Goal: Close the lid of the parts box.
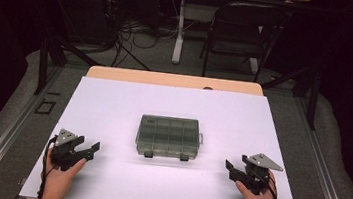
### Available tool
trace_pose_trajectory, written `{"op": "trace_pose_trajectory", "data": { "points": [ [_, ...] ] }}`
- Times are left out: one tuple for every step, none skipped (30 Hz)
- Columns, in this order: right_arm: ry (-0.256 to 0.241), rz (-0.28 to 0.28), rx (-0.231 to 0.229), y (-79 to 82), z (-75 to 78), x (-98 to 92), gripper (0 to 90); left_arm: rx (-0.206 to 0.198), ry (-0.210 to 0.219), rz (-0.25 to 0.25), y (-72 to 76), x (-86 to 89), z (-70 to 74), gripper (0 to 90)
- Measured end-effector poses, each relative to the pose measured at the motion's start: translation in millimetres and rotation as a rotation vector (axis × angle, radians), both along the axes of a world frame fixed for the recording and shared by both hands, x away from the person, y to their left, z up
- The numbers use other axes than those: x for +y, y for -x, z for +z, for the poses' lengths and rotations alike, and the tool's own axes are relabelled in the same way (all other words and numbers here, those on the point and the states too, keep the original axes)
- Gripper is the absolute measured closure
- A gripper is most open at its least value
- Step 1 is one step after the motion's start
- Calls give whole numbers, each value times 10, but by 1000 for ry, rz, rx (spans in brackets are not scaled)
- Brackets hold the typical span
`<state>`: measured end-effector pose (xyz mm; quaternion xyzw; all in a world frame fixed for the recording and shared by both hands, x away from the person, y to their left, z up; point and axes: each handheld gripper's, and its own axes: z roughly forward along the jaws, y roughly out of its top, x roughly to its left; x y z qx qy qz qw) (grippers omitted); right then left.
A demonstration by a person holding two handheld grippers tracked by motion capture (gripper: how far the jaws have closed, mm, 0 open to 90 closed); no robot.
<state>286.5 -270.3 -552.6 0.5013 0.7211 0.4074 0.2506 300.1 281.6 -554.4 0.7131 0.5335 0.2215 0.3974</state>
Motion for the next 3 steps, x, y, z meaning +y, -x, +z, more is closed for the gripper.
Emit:
{"op": "trace_pose_trajectory", "data": {
  "points": [
    [-1, 0, -1, 1, -2, -1, 323, 1, 0, 1, -4, -2, -2, 320],
    [-11, -2, -14, -4, -12, 3, 323, 1, 0, 2, -6, -2, -2, 320],
    [-13, -5, -15, -1, -13, 3, 323, 1, 0, 2, -6, -2, -2, 320]
  ]
}}
